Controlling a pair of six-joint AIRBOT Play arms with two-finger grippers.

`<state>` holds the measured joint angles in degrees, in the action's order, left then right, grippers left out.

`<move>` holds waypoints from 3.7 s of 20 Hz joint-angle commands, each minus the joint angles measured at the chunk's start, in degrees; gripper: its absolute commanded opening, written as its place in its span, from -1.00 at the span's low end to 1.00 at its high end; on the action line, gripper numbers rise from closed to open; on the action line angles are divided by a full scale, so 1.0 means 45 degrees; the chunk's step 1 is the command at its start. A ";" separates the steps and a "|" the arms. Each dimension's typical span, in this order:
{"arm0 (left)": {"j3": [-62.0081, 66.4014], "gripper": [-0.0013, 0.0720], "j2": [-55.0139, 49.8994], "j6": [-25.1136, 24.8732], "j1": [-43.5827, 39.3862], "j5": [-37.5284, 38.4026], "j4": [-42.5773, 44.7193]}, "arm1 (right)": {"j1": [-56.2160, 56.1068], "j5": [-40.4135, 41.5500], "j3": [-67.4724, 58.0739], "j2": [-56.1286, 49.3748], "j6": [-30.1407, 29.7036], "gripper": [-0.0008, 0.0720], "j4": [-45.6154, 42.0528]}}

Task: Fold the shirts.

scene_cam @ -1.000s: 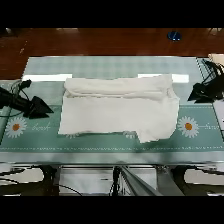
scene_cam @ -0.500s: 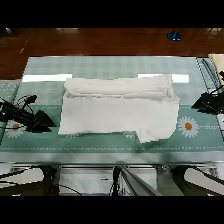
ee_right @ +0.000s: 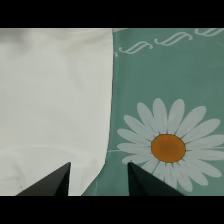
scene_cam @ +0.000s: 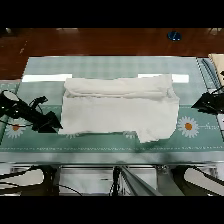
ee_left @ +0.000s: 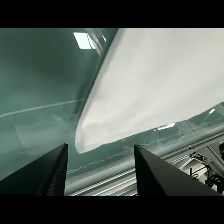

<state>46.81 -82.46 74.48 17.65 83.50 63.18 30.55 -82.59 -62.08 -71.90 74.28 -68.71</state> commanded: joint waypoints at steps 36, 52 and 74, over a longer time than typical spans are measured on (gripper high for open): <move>0.0573 -0.91 -0.0330 -0.1515 -0.1277 -0.0714 -0.0641 | -0.0384 0.5221 0.7766 0.2424 -0.1894 -0.92 0.6737; 0.6154 -0.91 -0.1826 -0.1933 -0.0301 -0.2565 -0.5489 | -0.2948 0.9058 0.0287 -0.1103 -0.1200 -0.93 0.7242; 0.9350 -0.15 -0.6159 -0.1394 -0.0913 -0.3711 -0.6052 | -0.4367 1.2711 -0.0316 -0.3691 -0.1389 -0.27 0.7174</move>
<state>88.79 -109.56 68.27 13.87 66.22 35.94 10.85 -24.67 -63.44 -88.51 68.14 -36.45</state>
